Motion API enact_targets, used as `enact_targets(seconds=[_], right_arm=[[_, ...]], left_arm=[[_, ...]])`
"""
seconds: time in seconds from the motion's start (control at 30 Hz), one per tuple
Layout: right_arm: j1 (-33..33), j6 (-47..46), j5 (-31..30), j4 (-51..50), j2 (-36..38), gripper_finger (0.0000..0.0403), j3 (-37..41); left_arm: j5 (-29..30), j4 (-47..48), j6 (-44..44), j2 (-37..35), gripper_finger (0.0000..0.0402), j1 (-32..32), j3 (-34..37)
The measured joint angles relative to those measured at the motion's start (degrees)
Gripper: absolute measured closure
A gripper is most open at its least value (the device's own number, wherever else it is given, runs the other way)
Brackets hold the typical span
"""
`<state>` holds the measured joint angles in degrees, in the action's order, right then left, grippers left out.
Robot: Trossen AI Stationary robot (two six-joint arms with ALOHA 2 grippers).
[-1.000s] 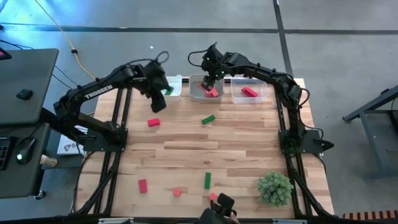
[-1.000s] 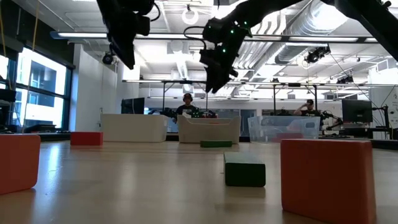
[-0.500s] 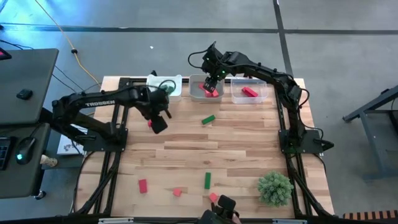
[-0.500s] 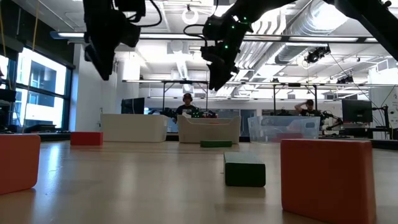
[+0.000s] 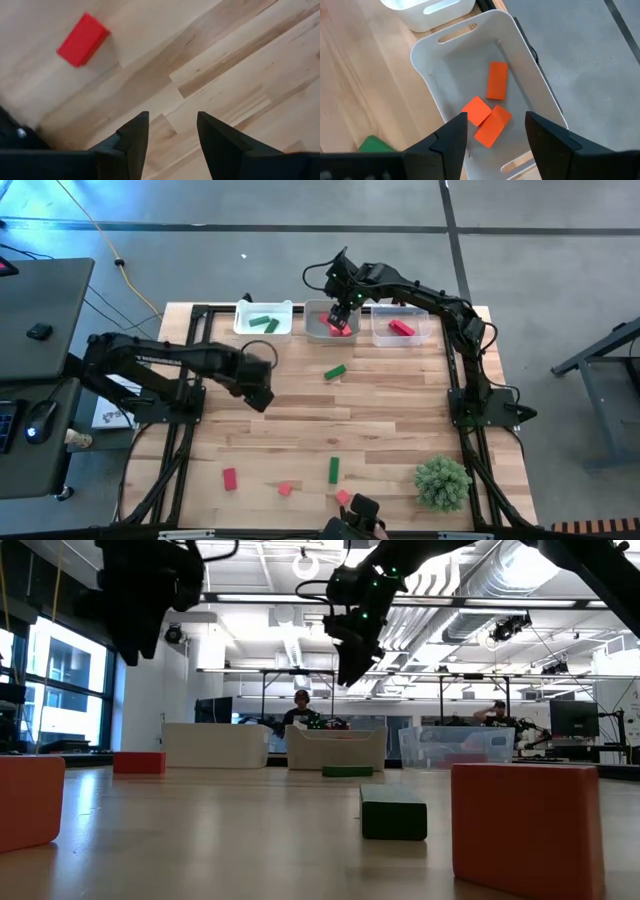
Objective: Sort & place blocks by color
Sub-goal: Put the red wooden block into the transparent bin
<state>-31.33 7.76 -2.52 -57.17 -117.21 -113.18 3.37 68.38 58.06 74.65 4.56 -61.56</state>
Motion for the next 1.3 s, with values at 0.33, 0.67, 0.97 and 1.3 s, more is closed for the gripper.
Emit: enact_targets(seconds=[0.33, 0.67, 0.97, 1.3], right_arm=[[0.00, 0.23, 1.47, -0.69, 0.00, 0.0215, 0.06], [0.11, 0.22, 2.80, -0.66, 0.00, 0.0215, 0.06], [1.37, -0.13, 2.80, -0.65, 0.00, 0.0215, 0.08], [4.84, -6.04, 2.80, -0.60, 0.00, 0.0214, 0.08]], left_arm=[[2.06, 2.12, 21.19, 0.02, 0.0245, -12.19, 0.00], [2.46, 3.02, 38.67, 0.04, 0.0245, -24.87, 0.00], [3.33, 2.97, 38.37, 0.09, 0.0245, -34.58, 0.00], [3.30, 1.71, 17.52, 0.09, 0.0245, -43.80, 0.00]])
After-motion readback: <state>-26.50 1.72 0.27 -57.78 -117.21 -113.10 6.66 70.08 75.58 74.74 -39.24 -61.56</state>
